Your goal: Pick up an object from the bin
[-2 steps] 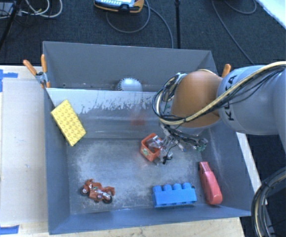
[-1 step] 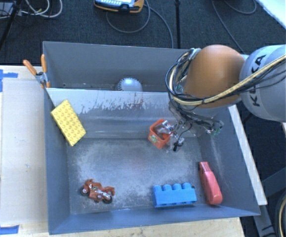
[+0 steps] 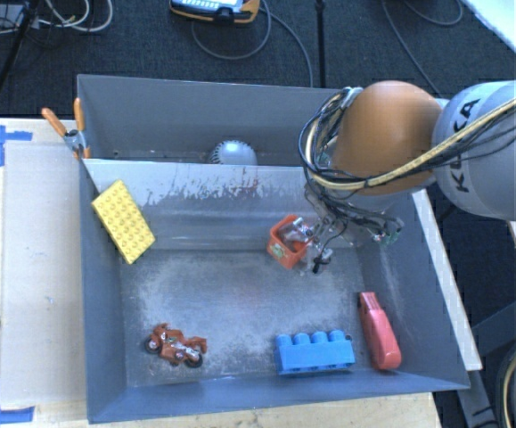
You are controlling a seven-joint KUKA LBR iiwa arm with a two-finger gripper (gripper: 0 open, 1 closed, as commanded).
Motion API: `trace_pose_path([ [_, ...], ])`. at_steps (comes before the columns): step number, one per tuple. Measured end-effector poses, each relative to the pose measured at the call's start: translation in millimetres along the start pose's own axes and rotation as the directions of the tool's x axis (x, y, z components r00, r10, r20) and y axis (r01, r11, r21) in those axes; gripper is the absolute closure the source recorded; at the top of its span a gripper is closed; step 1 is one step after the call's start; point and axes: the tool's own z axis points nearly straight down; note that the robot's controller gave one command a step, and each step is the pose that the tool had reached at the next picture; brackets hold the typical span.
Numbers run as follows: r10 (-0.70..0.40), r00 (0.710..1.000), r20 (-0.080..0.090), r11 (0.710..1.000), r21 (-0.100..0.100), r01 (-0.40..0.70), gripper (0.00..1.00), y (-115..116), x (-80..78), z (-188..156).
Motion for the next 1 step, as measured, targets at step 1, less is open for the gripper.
trace_pose_path([
  [1,0.077,0.997,0.008,0.997,0.004,-0.077,1.0,0.4,2.4,-175.6],
])
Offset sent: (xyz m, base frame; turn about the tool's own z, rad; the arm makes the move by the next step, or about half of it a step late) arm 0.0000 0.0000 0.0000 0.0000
